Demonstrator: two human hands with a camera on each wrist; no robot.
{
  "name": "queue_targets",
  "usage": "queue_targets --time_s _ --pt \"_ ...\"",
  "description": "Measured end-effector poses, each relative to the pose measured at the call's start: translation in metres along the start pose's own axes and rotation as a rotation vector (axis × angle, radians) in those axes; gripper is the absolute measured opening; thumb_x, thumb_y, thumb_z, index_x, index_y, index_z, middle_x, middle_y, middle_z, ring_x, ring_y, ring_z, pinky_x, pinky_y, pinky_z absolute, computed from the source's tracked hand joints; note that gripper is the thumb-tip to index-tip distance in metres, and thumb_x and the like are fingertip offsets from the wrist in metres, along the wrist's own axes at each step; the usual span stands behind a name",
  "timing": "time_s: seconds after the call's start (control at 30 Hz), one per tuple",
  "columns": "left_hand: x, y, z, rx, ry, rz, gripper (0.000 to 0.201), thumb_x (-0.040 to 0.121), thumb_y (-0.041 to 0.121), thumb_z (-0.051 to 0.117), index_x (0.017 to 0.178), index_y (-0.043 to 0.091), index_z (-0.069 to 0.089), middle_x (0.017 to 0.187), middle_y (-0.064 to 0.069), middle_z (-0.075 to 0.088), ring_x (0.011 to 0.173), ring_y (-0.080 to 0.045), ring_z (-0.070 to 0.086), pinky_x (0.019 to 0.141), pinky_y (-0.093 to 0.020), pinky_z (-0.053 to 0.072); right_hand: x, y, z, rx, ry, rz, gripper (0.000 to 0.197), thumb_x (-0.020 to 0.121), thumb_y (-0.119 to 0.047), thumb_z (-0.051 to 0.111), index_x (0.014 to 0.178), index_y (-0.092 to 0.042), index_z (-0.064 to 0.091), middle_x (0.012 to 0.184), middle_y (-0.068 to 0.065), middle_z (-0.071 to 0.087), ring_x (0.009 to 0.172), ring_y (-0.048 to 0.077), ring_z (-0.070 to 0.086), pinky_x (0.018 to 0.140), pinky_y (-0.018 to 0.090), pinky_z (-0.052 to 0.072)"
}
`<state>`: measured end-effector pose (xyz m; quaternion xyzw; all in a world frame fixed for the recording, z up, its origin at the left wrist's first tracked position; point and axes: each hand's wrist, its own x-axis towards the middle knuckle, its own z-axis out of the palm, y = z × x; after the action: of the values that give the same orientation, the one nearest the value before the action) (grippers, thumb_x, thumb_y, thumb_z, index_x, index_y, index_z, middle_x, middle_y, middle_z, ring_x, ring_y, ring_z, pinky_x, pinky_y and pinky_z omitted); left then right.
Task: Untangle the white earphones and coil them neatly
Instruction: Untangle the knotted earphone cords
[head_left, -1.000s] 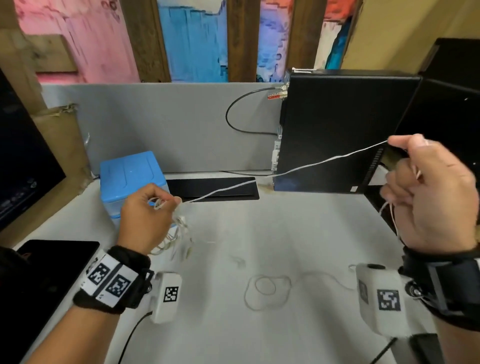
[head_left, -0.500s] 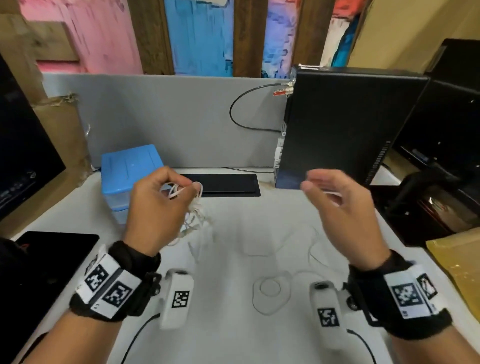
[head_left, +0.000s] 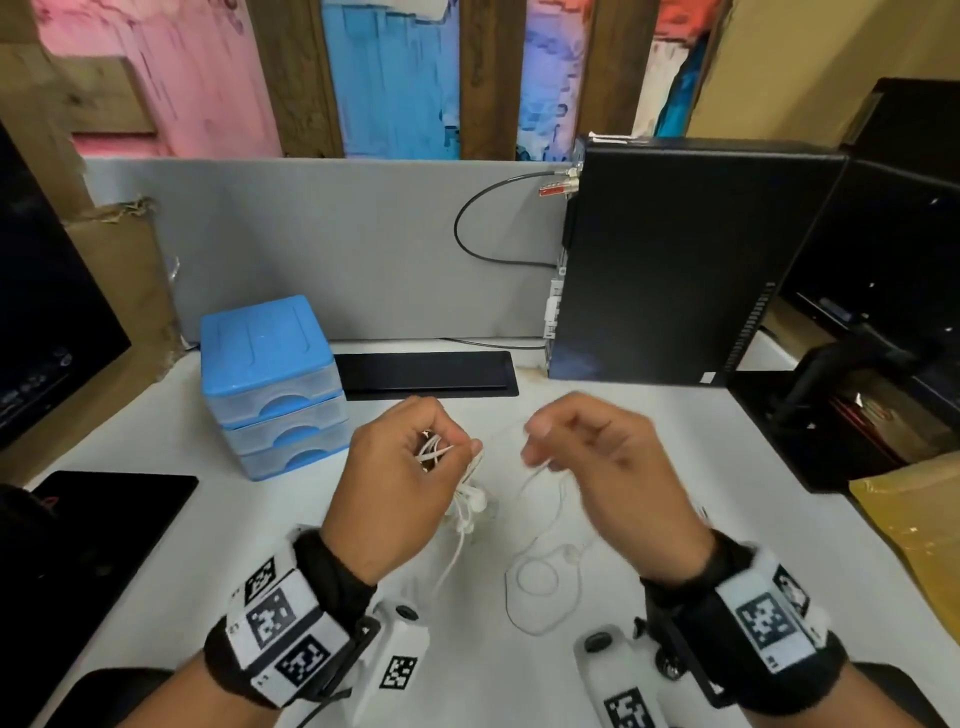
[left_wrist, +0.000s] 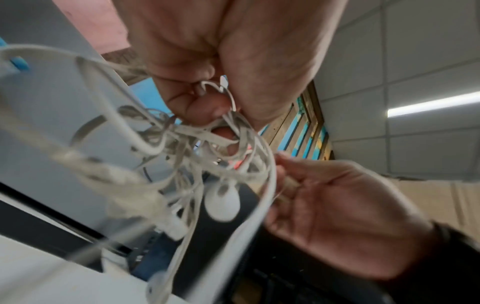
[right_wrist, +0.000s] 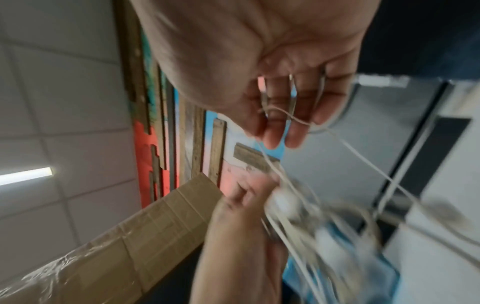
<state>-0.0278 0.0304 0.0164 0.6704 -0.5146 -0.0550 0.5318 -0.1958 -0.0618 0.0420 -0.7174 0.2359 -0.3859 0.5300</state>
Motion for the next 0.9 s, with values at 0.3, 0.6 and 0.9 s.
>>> queue_targets --time_s 0.3,0.6,0.9 --pt "0.008 -0.031 -0.002 0.058 -0.125 -0.203 0.017 0.085 0.018 0.077 0.072 0.023 0.067 0.073 0.005 0.069 0.068 -0.01 0.065 0.067 -0.026 0.056 0.012 -0.029 -0.042 0.438 0.233 -0.058 0.023 0.102 -0.008 0.042 0.082 -0.012 0.053 0.077 0.01 0.071 0.075 0.029 0.071 0.064 0.031 0.057" --pt "0.023 -0.018 -0.027 -0.321 -0.278 -0.348 0.018 0.085 0.009 0.073 0.082 0.026 0.08 0.082 -0.01 0.075 0.065 -0.024 0.064 0.052 -0.024 0.054 0.013 -0.009 -0.046 0.166 -0.143 0.201 0.025 0.088 -0.031 0.065 0.078 -0.008 0.062 0.051 -0.001 0.025 0.045 0.012 0.017 0.044 0.021 0.017" --pt "0.015 -0.004 -0.02 -0.328 -0.299 -0.273 0.013 0.085 0.011 0.074 0.085 0.023 0.081 0.08 -0.002 0.076 0.061 -0.013 0.065 0.05 -0.024 0.051 -0.009 0.015 0.009 -0.279 -0.344 0.12 0.017 0.084 -0.029 0.078 0.099 -0.019 0.08 0.05 -0.019 0.055 0.041 0.003 0.039 0.052 0.008 0.031"
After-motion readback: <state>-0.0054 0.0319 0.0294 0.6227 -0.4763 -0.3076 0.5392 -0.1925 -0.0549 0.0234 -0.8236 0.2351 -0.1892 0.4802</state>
